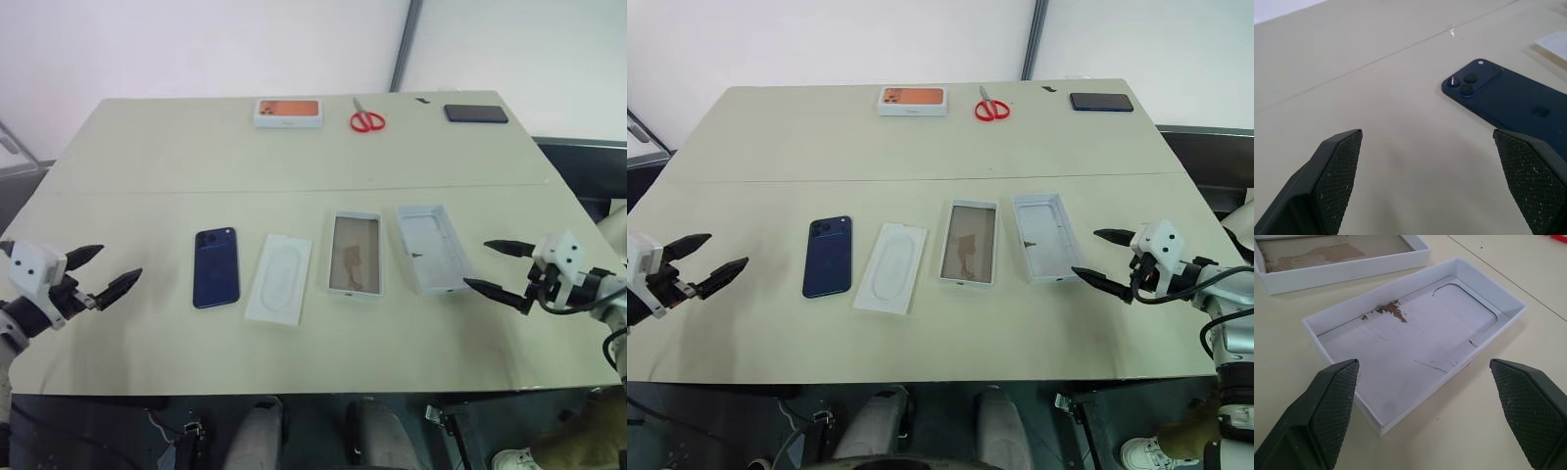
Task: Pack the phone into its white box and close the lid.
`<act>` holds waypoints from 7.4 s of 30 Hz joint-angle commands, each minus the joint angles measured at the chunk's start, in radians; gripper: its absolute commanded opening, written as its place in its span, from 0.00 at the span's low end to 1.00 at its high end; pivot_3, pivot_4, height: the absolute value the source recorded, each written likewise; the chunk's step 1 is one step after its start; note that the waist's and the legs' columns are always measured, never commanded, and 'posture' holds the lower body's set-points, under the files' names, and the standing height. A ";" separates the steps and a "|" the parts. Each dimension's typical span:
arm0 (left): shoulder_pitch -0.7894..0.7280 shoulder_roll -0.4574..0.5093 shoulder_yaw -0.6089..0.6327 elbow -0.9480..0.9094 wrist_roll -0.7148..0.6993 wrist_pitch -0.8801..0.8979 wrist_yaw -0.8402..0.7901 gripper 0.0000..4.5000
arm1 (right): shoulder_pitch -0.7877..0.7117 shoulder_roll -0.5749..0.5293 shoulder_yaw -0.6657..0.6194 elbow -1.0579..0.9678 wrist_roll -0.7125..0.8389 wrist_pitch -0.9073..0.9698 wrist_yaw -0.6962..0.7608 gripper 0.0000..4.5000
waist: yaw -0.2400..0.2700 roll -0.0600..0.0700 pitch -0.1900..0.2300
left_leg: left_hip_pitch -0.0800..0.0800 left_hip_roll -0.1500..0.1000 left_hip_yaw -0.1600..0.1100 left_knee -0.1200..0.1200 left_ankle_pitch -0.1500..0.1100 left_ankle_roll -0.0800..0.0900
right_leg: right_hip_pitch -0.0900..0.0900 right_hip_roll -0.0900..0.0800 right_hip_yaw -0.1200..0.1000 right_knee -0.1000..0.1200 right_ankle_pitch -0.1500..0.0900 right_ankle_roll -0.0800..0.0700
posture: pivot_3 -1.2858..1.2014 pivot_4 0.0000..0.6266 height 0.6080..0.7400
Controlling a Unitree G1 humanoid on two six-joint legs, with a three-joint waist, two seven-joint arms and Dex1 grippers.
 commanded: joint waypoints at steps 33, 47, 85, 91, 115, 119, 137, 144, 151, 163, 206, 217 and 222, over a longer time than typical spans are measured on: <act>-0.372 -0.088 -0.386 -0.320 -0.292 0.950 0.282 1.00 | -0.238 0.082 0.248 -0.221 -0.048 0.027 0.051 0.99 | 0.000 0.000 0.000 | 0.000 -0.002 -0.002 0.001 0.000 0.000 | 0.000 0.001 0.000 0.002 0.001 0.001 | 0.52 0.24 1.00; -0.521 -0.170 -0.508 -0.163 -0.274 1.099 0.283 1.00 | -0.236 0.105 0.261 -0.259 -0.064 0.027 0.015 0.99 | -0.004 0.000 0.000 | 0.000 -0.003 -0.002 0.002 0.000 0.000 | 0.000 0.001 0.000 0.002 0.000 0.001 | 0.52 0.24 1.00; -0.547 -0.350 -0.189 -0.084 -0.342 1.198 0.429 0.00 | -0.190 0.236 0.336 -0.394 -0.043 0.186 -0.058 1.00 | -0.001 0.000 0.000 | 0.001 -0.003 -0.007 0.002 0.001 -0.001 | 0.001 0.001 -0.001 0.003 0.000 0.001 | 0.52 0.24 1.00; -0.580 -0.378 -0.109 -0.059 -0.371 1.197 0.464 0.00 | -0.188 0.251 0.403 -0.409 -0.050 0.369 -0.077 1.00 | 0.000 -0.001 0.000 | 0.000 -0.004 -0.007 0.002 0.001 -0.001 | 0.001 0.000 -0.001 0.003 0.000 0.001 | 0.52 0.24 1.00; -0.651 -0.519 -0.008 -0.095 -0.480 1.149 0.632 0.00 | -0.260 0.403 0.579 -0.404 -0.177 0.350 -0.103 0.01 | -0.002 -0.001 0.000 | -0.001 -0.004 -0.007 0.002 0.002 -0.003 | -0.001 0.001 -0.001 0.003 0.001 0.002 | 0.52 0.24 1.00; -0.659 -0.525 -0.028 -0.080 -0.475 1.138 0.640 0.00 | -0.269 0.450 0.598 -0.388 -0.183 0.360 -0.126 0.01 | -0.002 -0.001 0.000 | -0.001 -0.004 -0.007 0.002 0.002 -0.003 | -0.001 0.001 -0.001 0.003 0.001 0.002 | 0.52 0.24 1.00; -0.591 -0.572 -0.169 -0.163 -0.452 1.077 0.650 0.00 | -0.159 0.182 0.310 -0.389 -0.064 0.336 -0.048 0.75 | 0.004 -0.002 0.000 | -0.001 -0.006 -0.006 0.002 0.002 -0.003 | 0.000 0.001 -0.002 0.002 0.000 0.002 | 0.52 0.24 1.00; -0.596 -0.590 -0.218 -0.130 -0.406 1.056 0.663 0.07 | -0.170 0.189 0.276 -0.358 -0.057 0.312 -0.097 0.76 | -0.004 -0.002 0.000 | 0.000 -0.003 -0.003 0.001 0.002 -0.003 | 0.000 0.004 -0.001 0.002 0.000 0.001 | 0.52 0.24 1.00; -0.613 -0.563 -0.210 -0.129 -0.421 1.089 0.657 0.75 | -0.169 0.203 0.284 -0.352 -0.068 0.292 -0.125 0.77 | 0.002 -0.002 0.000 | -0.001 -0.004 -0.004 0.002 0.002 -0.003 | 0.000 0.002 -0.001 0.002 0.001 0.001 | 0.52 0.24 1.00; -0.566 -0.436 -0.273 -0.280 -0.354 0.916 0.492 0.75 | -0.365 0.387 0.326 -0.278 -0.112 0.276 -0.266 0.77 | -0.005 -0.002 0.000 | -0.001 -0.003 -0.004 0.001 0.002 -0.004 | -0.001 0.003 -0.001 0.002 0.001 0.001 | 0.52 0.24 1.00; -0.292 -0.225 -0.263 -0.172 -0.047 0.213 0.171 0.77 | -0.416 0.520 0.683 -0.189 -0.492 0.127 -0.248 0.01 | -0.004 -0.001 0.000 | -0.001 -0.002 -0.008 -0.001 0.003 -0.005 | -0.003 0.005 0.000 0.002 0.001 0.000 | 0.52 0.24 1.00; -0.262 -0.158 -0.215 -0.136 -0.068 0.341 0.187 0.77 | -0.498 0.585 0.578 -0.135 -0.411 0.138 -0.327 0.01 | -0.008 -0.001 0.000 | -0.001 -0.002 -0.008 -0.001 0.003 -0.005 | -0.004 0.005 0.000 0.003 0.001 0.000 | 0.52 0.24 1.00; -0.260 -0.078 -0.134 -0.058 -0.194 0.593 0.161 0.77 | -0.556 0.674 0.565 -0.143 -0.378 0.190 -0.365 0.01 | -0.017 -0.001 0.000 | -0.001 -0.001 -0.008 -0.002 0.003 -0.005 | -0.005 0.006 0.000 0.004 0.001 0.000 | 0.52 0.24 1.00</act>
